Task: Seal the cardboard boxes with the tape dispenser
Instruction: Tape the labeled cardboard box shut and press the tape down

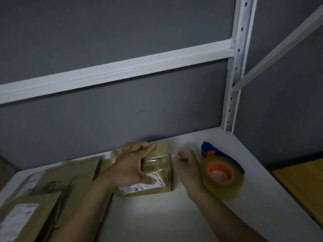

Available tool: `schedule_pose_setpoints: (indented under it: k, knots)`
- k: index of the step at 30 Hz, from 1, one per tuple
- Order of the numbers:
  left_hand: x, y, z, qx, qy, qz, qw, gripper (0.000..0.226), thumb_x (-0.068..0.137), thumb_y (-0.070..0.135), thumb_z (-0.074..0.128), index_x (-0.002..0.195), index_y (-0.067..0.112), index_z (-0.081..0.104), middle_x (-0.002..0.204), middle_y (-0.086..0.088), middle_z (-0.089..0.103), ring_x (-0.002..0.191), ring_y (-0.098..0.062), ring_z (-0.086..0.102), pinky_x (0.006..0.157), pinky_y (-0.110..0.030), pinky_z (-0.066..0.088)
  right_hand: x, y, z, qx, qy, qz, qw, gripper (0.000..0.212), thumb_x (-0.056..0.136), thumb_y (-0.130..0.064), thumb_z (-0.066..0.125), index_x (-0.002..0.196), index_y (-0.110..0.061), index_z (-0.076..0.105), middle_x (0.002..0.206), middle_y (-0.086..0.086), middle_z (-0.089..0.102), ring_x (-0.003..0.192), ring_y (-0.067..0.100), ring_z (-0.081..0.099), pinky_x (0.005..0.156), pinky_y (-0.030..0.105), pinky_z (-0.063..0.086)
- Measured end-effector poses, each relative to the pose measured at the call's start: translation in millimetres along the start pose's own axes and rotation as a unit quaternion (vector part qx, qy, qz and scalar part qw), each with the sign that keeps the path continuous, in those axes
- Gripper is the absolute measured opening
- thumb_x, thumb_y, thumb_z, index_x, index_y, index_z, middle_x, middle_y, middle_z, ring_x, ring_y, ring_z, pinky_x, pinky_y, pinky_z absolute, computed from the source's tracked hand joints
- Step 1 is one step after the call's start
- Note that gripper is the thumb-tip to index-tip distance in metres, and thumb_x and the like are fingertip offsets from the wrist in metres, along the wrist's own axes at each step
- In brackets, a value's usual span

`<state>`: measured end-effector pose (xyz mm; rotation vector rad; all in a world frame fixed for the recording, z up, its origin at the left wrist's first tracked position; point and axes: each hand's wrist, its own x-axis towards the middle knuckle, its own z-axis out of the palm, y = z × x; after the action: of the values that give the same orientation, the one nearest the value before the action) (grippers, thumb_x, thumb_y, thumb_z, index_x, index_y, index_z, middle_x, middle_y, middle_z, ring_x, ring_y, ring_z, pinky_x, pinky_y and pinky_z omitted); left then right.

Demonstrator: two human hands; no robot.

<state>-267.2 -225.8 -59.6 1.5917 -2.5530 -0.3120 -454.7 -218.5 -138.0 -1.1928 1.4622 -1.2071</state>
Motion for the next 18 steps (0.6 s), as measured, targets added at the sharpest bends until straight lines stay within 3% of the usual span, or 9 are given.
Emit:
schedule_pose_setpoints:
  k: [2,4,6,8,9,11,13,16,18]
  knots:
    - [1.1,4.9,2.9,0.009,0.01,0.016,1.0,0.113,0.059,0.063,0.078,0.149,0.046,0.012,0.13,0.03,0.017,0.124,0.001,0.012,0.098,-0.009,-0.003,-2.5,-10.2,1.9,0.101,-0.065,0.011,0.993,0.044,0.099,-0.047,0.035,0.139,-0.03,0.038,0.126,-0.011,0.048,0.104,0.005,0.051,0.067,0.011,0.042]
    - [1.0,4.9,4.8,0.004,0.018,0.02,1.0,0.112,0.058,0.064,0.076,0.15,0.045,0.014,0.13,0.029,0.018,0.127,-0.002,0.014,0.098,-0.008,-0.004,-5.9,-6.9,10.7,0.153,-0.134,0.043,0.978,0.061,0.092,-0.063,0.022,0.143,-0.033,0.037,0.13,-0.006,0.054,0.104,0.01,0.059,0.069,0.018,0.05]
    - [-0.8,0.4,5.0,-0.006,0.019,0.011,1.0,0.114,0.057,0.065,0.075,0.15,0.044,0.013,0.133,0.028,0.018,0.131,-0.003,0.014,0.105,-0.015,0.0,-9.8,5.5,22.1,0.126,-0.127,0.038,0.983,0.072,0.087,-0.073,0.017,0.145,-0.033,0.035,0.138,0.002,0.052,0.117,0.017,0.057,0.087,0.03,0.053]
    - [-2.7,-5.0,3.4,-0.026,0.02,-0.005,0.999,0.115,0.056,0.064,0.077,0.149,0.045,0.012,0.136,0.028,0.018,0.132,-0.003,0.013,0.11,-0.021,0.005,-10.3,28.9,28.8,0.054,-0.106,0.02,0.993,0.063,0.088,-0.073,0.024,0.144,-0.045,0.031,0.147,0.003,0.041,0.133,0.023,0.044,0.105,0.044,0.043]
    - [-3.6,-6.3,2.2,-0.037,0.027,-0.01,0.999,0.115,0.055,0.065,0.076,0.148,0.047,0.012,0.136,0.029,0.019,0.132,-0.003,0.013,0.111,-0.022,0.006,-10.8,36.6,26.8,0.006,-0.095,-0.003,0.995,0.056,0.089,-0.071,0.03,0.141,-0.05,0.031,0.148,0.004,0.039,0.136,0.025,0.04,0.106,0.048,0.041]
    - [-3.4,-4.4,2.0,-0.041,0.045,-0.019,0.998,0.116,0.052,0.068,0.074,0.147,0.047,0.011,0.14,0.028,0.019,0.132,-0.001,0.012,0.111,-0.021,0.006,-12.2,40.1,15.7,-0.028,-0.019,-0.035,0.999,0.043,0.097,-0.046,0.043,0.14,-0.042,0.037,0.146,0.003,0.042,0.134,0.022,0.041,0.103,0.039,0.044]
    - [0.1,1.9,6.6,-0.003,0.046,-0.018,0.999,0.117,0.058,0.069,0.076,0.151,0.039,0.013,0.151,0.023,0.016,0.138,-0.004,0.009,0.114,-0.022,0.003,-16.1,28.8,4.5,0.021,0.07,-0.071,0.995,0.038,0.1,-0.022,0.046,0.136,-0.031,0.044,0.136,-0.008,0.049,0.124,0.006,0.048,0.091,0.016,0.044]
    - [6.3,12.1,15.0,0.074,0.026,0.001,0.997,0.11,0.07,0.069,0.068,0.154,0.029,0.009,0.162,0.01,-0.002,0.147,-0.013,-0.002,0.117,-0.028,-0.007,-18.3,4.9,-1.6,0.068,-0.02,-0.148,0.986,0.032,0.098,-0.03,0.048,0.128,-0.042,0.045,0.13,-0.021,0.049,0.116,-0.009,0.049,0.085,0.008,0.044]
    - [2.7,9.5,10.6,0.113,0.006,-0.006,0.994,0.108,0.073,0.073,0.063,0.155,0.03,0.007,0.162,0.006,-0.011,0.148,-0.016,-0.011,0.115,-0.035,-0.015,-16.5,0.5,0.0,-0.038,-0.068,-0.198,0.977,0.034,0.091,-0.038,0.054,0.123,-0.047,0.045,0.138,-0.016,0.043,0.126,-0.003,0.042,0.092,0.006,0.038]
